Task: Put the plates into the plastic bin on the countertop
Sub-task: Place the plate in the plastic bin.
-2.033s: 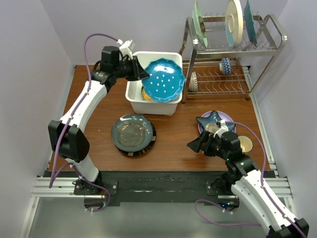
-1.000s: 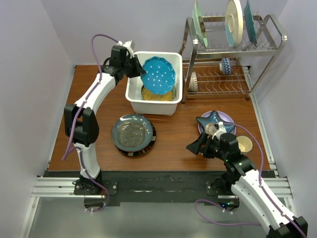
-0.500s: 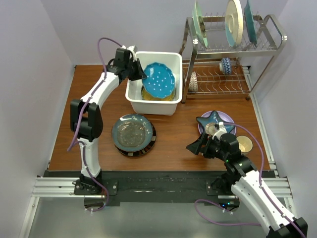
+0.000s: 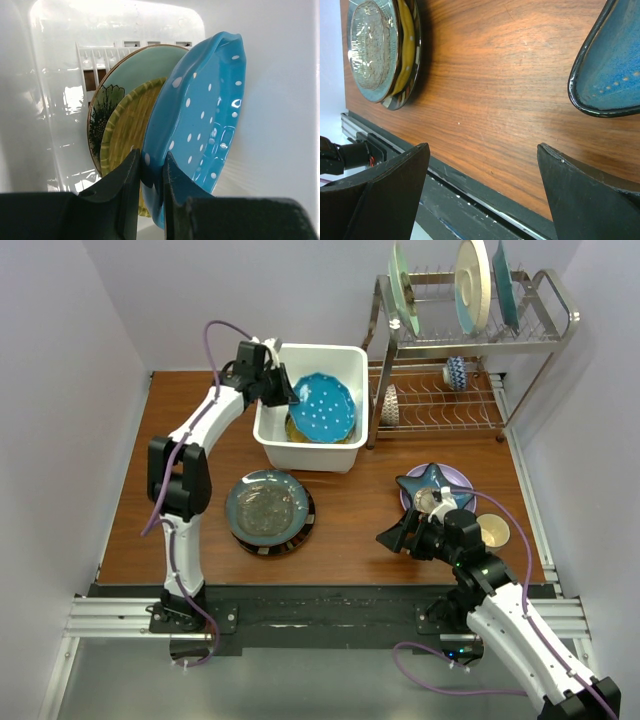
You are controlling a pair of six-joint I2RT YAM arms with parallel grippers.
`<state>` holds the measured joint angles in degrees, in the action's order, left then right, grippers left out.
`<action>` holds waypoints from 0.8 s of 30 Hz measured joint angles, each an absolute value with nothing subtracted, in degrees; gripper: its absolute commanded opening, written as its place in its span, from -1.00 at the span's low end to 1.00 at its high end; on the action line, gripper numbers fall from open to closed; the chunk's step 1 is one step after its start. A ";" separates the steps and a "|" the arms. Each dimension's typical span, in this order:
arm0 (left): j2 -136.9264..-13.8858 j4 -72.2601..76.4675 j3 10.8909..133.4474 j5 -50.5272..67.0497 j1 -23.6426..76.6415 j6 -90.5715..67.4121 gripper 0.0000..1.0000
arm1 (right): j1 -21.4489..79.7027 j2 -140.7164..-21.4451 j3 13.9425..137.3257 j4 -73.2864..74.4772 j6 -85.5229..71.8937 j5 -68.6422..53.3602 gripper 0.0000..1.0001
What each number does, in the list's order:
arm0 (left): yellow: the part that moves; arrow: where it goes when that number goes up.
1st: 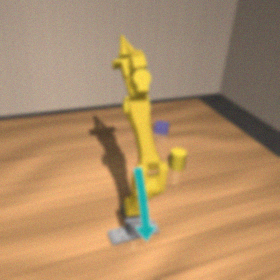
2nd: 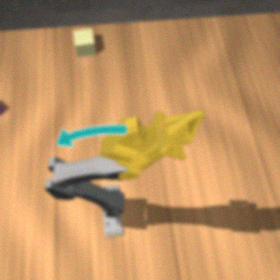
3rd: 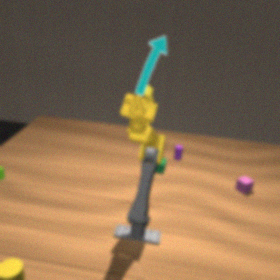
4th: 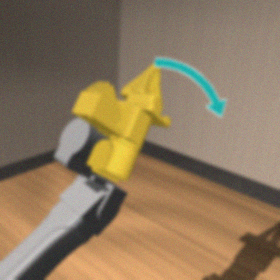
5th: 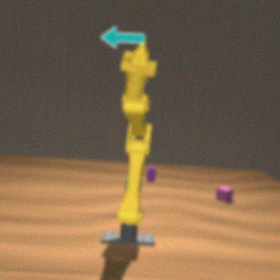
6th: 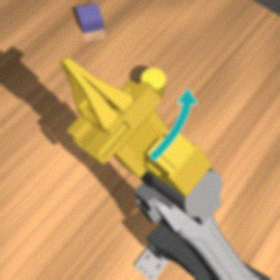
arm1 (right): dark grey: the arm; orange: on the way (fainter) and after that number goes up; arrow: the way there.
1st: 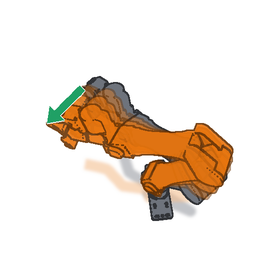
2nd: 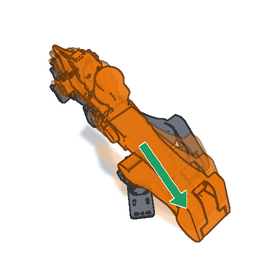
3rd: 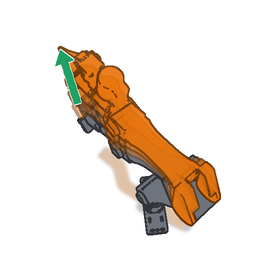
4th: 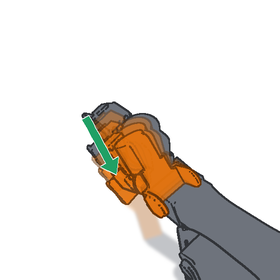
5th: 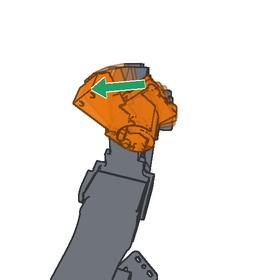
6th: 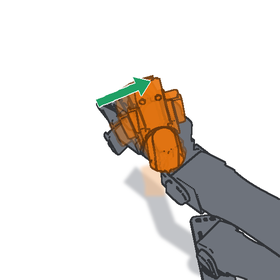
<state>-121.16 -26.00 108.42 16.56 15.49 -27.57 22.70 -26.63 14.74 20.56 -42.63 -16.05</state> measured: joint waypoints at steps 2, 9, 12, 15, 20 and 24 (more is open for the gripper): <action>-122.08 -26.41 108.66 16.86 15.49 -27.31 -1.00 | 22.70 -26.65 14.74 20.56 -42.63 -16.05 0.83; -123.17 -28.67 109.62 17.96 15.44 -26.72 -0.92 | 22.70 -27.07 14.74 20.56 -42.63 -16.05 0.83; -123.20 -29.04 110.19 17.80 15.44 -25.89 -0.72 | 22.70 -27.29 14.74 20.51 -42.63 -16.08 0.83; -123.20 -29.52 110.39 17.43 15.44 -25.67 -0.57 | 22.70 -27.83 14.74 20.49 -42.63 -16.08 0.83; -123.20 -30.65 111.18 17.12 15.46 -25.23 -0.28 | 22.72 -28.12 14.74 20.47 -42.63 -16.10 0.83; -123.20 -31.48 113.47 15.88 15.49 -24.21 -0.12 | 22.70 -28.12 14.74 20.47 -42.63 -16.10 0.83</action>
